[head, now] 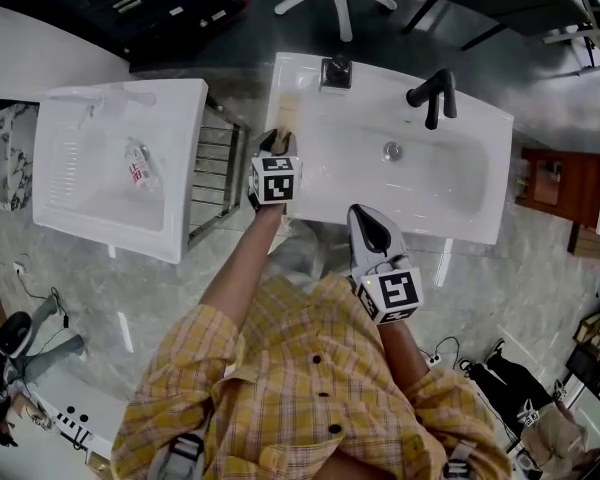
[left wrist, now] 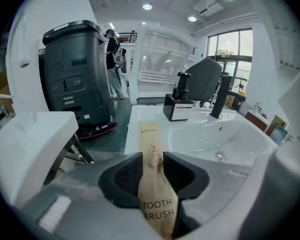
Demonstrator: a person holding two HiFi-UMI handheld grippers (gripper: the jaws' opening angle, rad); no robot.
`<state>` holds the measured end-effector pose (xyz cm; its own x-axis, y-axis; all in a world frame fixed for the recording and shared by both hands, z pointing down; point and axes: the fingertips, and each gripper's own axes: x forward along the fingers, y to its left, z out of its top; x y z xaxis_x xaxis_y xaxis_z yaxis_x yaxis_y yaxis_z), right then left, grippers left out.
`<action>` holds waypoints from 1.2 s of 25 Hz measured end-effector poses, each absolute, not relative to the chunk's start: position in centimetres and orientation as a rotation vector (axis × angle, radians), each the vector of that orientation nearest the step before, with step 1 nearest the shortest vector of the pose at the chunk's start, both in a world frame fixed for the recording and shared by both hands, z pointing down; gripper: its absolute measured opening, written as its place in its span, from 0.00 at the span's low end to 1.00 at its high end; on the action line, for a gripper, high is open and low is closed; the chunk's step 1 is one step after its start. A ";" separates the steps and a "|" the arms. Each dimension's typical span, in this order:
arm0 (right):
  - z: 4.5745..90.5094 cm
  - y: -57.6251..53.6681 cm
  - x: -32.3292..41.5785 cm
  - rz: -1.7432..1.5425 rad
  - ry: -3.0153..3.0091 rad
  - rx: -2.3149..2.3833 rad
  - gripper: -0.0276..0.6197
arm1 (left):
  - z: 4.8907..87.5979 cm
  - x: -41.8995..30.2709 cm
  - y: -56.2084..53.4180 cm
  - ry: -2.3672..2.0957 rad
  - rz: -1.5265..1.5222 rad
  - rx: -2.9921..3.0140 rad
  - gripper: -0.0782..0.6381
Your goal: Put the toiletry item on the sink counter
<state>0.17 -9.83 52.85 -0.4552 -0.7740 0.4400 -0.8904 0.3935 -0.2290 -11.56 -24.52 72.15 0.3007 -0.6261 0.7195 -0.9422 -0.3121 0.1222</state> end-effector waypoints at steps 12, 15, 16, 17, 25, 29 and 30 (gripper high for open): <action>51.8 -10.1 -0.4 0.617 -2.409 1.468 0.04 | 70.1 -11.4 -24.8 -1.380 0.723 2.046 0.29; 51.3 -10.4 -0.5 0.600 -2.419 1.473 0.04 | 69.1 -11.5 -24.6 -1.385 0.702 2.054 0.29; 51.0 -10.5 -0.5 0.594 -2.421 1.475 0.04 | 68.7 -11.5 -24.6 -1.385 0.695 2.058 0.29; 50.8 -10.7 -0.4 0.588 -2.425 1.478 0.04 | 68.4 -11.5 -24.5 -1.384 0.691 2.065 0.29; 48.3 -11.9 -0.6 0.516 -2.464 1.493 0.04 | 63.4 -11.9 -23.6 -1.404 0.649 2.148 0.29; 47.3 -12.4 -0.4 0.486 -2.480 1.513 0.04 | 60.7 -12.0 -23.2 -1.422 0.589 2.190 0.28; 46.9 -12.4 -0.3 0.482 -2.484 1.519 0.04 | 59.8 -12.0 -23.0 -1.429 0.567 2.204 0.27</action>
